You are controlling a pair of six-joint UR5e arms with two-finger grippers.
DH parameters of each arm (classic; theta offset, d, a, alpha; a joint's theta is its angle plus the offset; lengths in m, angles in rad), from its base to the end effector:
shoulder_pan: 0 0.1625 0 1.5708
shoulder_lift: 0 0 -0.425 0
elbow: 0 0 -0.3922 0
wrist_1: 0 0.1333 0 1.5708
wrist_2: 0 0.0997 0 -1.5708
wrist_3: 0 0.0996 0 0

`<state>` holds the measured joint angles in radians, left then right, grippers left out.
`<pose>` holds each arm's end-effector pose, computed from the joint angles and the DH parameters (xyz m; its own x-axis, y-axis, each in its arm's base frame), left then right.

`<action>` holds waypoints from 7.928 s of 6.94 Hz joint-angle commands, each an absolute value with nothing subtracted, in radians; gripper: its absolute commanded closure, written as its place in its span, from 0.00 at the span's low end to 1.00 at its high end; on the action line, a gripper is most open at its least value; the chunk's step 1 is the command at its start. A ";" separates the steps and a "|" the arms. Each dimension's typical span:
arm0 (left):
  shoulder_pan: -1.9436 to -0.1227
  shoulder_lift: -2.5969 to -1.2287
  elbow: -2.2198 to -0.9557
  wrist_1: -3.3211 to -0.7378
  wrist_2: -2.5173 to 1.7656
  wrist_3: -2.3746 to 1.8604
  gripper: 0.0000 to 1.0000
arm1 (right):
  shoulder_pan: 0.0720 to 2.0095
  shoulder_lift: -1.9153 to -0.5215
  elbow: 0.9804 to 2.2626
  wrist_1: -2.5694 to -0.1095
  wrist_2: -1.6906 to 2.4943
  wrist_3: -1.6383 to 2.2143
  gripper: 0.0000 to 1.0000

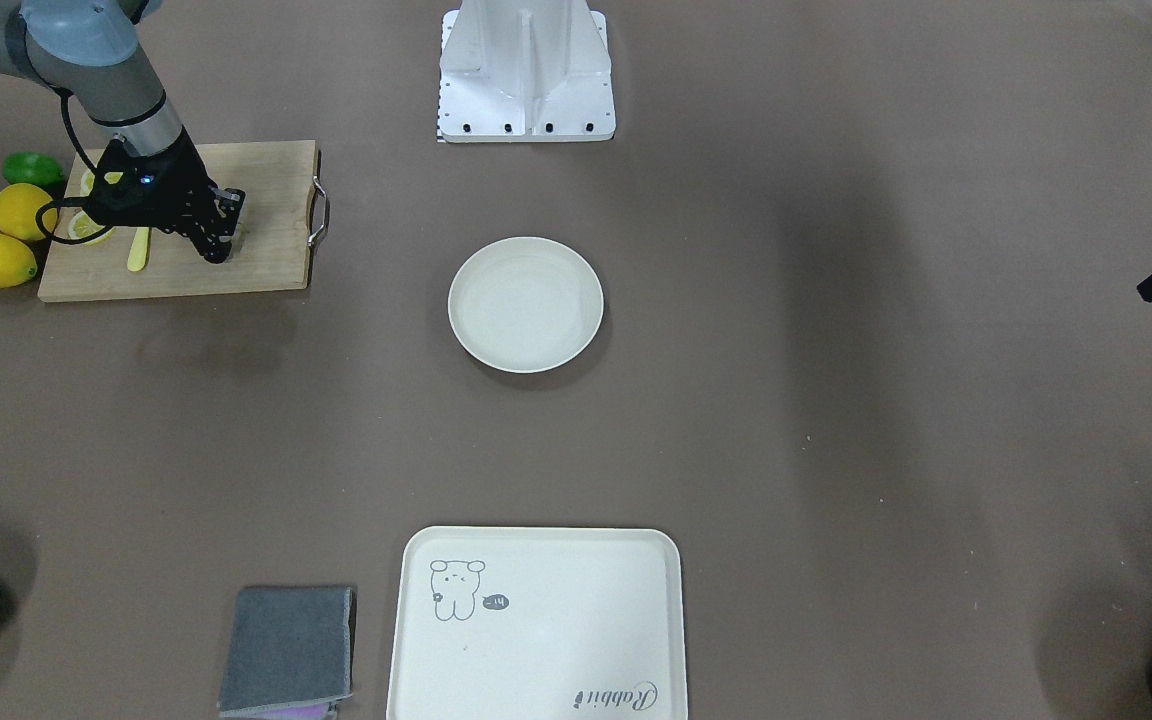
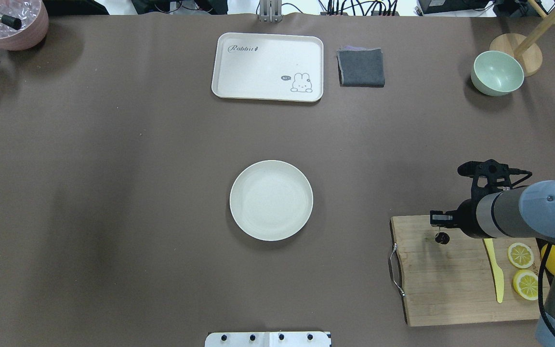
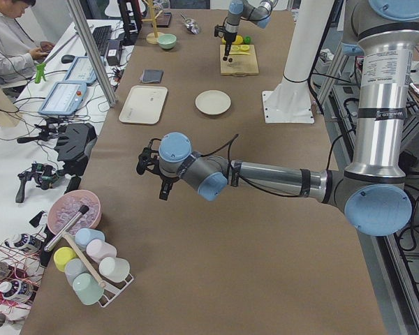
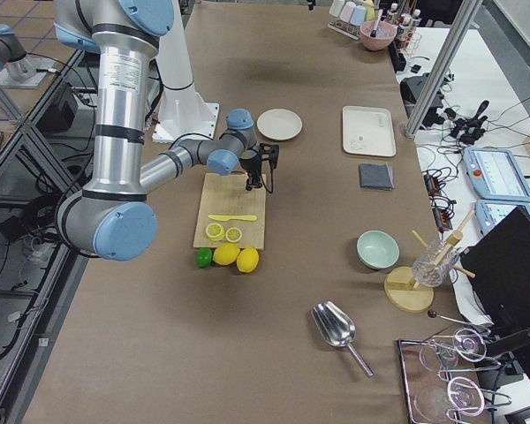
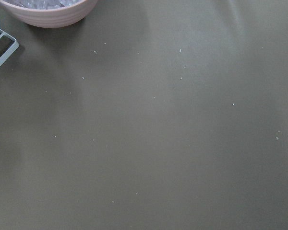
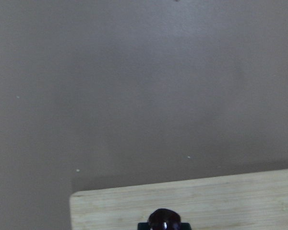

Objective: Place red cherry on plate

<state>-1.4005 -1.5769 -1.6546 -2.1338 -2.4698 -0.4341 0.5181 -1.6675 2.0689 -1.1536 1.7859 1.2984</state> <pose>0.0319 -0.5121 0.5410 0.5400 0.1916 -0.8196 0.1020 0.9517 0.2897 -0.3434 -0.3247 0.4260 0.6654 0.0768 0.7425 -0.1759 0.9828 0.0560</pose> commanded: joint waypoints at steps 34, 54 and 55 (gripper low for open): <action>-1.534 -1.474 -1.815 -1.355 -2.243 0.037 0.02 | 1.649 -1.756 1.675 -1.583 2.198 -0.175 0.00; -1.531 -1.476 -1.812 -1.356 -2.244 0.037 0.02 | 1.649 -1.753 1.696 -1.583 2.206 -0.173 0.00; -1.531 -1.476 -1.812 -1.356 -2.244 0.037 0.02 | 1.649 -1.755 1.697 -1.583 2.206 -0.173 0.00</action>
